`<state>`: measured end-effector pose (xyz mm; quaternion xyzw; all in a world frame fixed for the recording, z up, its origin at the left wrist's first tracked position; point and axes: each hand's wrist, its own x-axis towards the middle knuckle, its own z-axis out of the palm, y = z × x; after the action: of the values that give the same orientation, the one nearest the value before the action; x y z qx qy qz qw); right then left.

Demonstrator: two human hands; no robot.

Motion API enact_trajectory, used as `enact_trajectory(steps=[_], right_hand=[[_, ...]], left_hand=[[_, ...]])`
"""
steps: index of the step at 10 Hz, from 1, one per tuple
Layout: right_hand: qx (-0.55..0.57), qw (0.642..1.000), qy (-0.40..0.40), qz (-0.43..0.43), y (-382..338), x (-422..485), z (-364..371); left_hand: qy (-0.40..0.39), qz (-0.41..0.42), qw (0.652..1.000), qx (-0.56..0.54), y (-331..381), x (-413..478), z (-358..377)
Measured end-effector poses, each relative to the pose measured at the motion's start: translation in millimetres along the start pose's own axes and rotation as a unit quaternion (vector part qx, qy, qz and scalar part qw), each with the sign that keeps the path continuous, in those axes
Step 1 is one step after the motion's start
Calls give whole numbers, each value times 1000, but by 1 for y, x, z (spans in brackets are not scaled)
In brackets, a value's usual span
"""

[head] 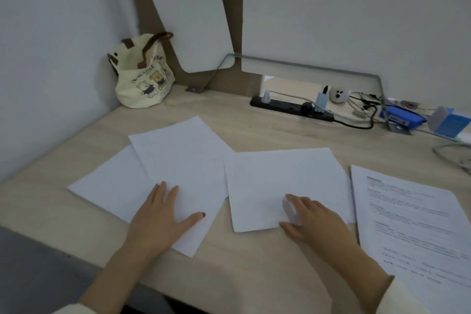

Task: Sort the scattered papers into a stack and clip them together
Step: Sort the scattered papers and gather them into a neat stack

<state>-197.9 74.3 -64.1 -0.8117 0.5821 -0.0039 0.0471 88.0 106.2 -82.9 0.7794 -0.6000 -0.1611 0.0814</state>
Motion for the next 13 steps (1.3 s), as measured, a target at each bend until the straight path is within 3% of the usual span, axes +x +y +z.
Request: enact_trajectory(steps=[1, 2, 3, 4, 5, 6, 8, 10, 11, 12, 13], right_hand=[[-47, 999, 20, 3, -2, 2, 2], [18, 997, 62, 53, -8, 10, 0], [219, 962, 136, 93, -27, 20, -17], [571, 806, 122, 101, -43, 23, -45], [761, 642, 69, 61, -39, 29, -59], [799, 589, 72, 101, -28, 32, -53], [787, 579, 89, 194, -13, 24, -32], [776, 569, 99, 254, -4, 16, -15], [757, 584, 94, 277, -1, 11, -8], [739, 602, 69, 293, -2, 8, -5], [731, 617, 62, 287, -6, 7, -7]], left_hand=[[10, 32, 997, 64, 1, 4, -5], [16, 70, 988, 136, 2, 7, -9], [-2, 93, 984, 151, 3, 15, -14], [-57, 103, 983, 137, 8, 19, -23], [-70, 119, 977, 162, 18, 21, -32], [-71, 149, 970, 178, 27, 21, -33], [0, 209, 963, 172, 34, 23, -24], [170, 268, 929, 188, 16, 36, -8], [163, 212, 956, 117, 11, 32, -29], [210, 96, 969, -86, -3, 33, -39], [257, 57, 887, -379, -1, 14, -58]])
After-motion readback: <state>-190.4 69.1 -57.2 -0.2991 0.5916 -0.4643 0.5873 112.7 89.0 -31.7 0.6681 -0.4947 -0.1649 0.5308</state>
